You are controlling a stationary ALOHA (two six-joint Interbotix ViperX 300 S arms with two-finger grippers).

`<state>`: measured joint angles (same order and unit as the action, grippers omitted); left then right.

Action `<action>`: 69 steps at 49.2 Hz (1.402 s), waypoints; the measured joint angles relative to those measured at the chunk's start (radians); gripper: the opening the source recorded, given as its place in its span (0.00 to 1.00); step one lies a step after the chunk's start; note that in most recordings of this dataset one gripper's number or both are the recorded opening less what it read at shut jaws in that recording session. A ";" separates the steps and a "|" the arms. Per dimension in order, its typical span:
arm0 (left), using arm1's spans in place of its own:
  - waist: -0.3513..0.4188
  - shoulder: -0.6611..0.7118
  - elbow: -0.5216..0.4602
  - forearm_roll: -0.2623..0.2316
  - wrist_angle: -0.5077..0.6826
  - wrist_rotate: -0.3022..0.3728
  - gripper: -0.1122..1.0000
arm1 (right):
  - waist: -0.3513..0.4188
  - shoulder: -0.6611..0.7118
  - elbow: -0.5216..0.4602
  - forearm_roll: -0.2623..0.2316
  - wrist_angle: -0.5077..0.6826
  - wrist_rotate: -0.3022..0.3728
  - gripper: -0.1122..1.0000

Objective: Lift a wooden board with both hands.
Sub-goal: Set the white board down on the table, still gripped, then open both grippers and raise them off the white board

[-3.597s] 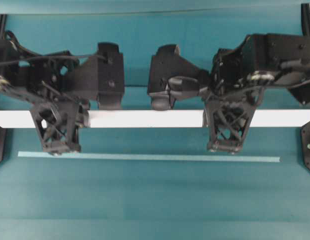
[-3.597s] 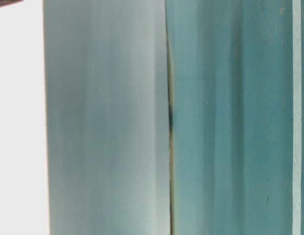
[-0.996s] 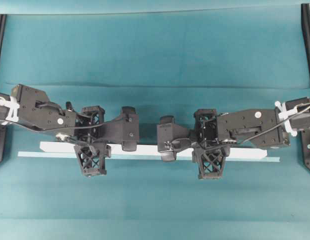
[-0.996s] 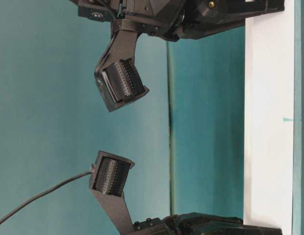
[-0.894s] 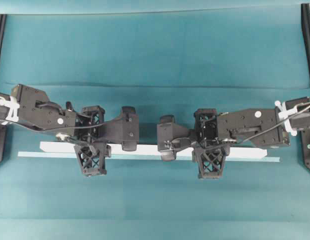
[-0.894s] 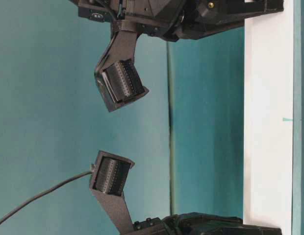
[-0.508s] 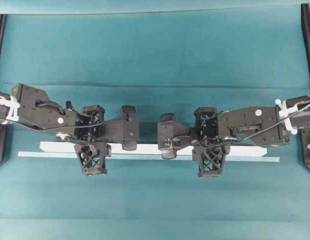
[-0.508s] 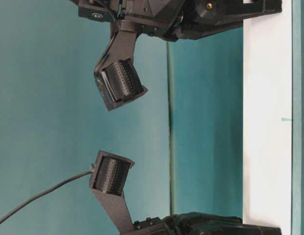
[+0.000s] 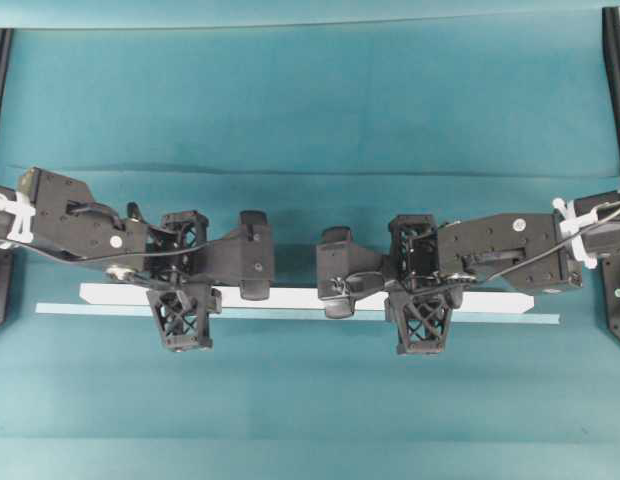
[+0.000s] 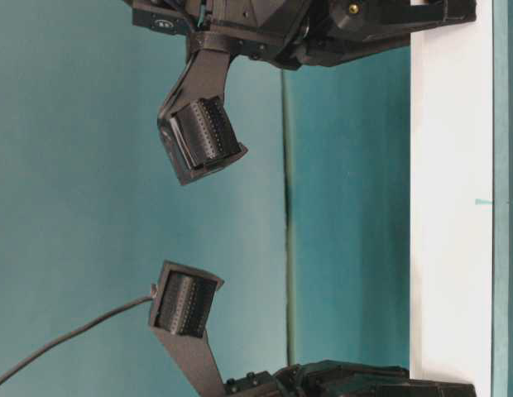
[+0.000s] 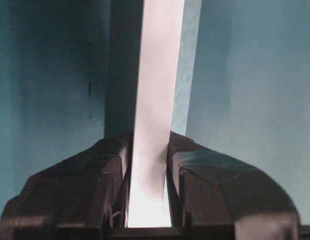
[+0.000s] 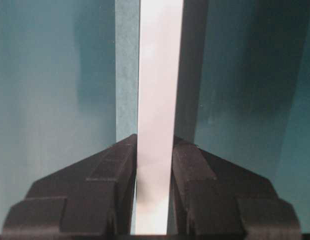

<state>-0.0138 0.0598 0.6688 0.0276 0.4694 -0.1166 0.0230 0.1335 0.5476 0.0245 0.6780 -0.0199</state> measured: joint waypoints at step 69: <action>-0.011 -0.344 0.020 0.000 -0.086 -0.023 0.97 | -0.015 -0.466 0.104 0.008 -0.172 0.002 0.94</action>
<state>-0.0245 -0.2838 0.6888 0.0276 0.3835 -0.1396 0.0077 -0.3329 0.6519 0.0322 0.5062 -0.0184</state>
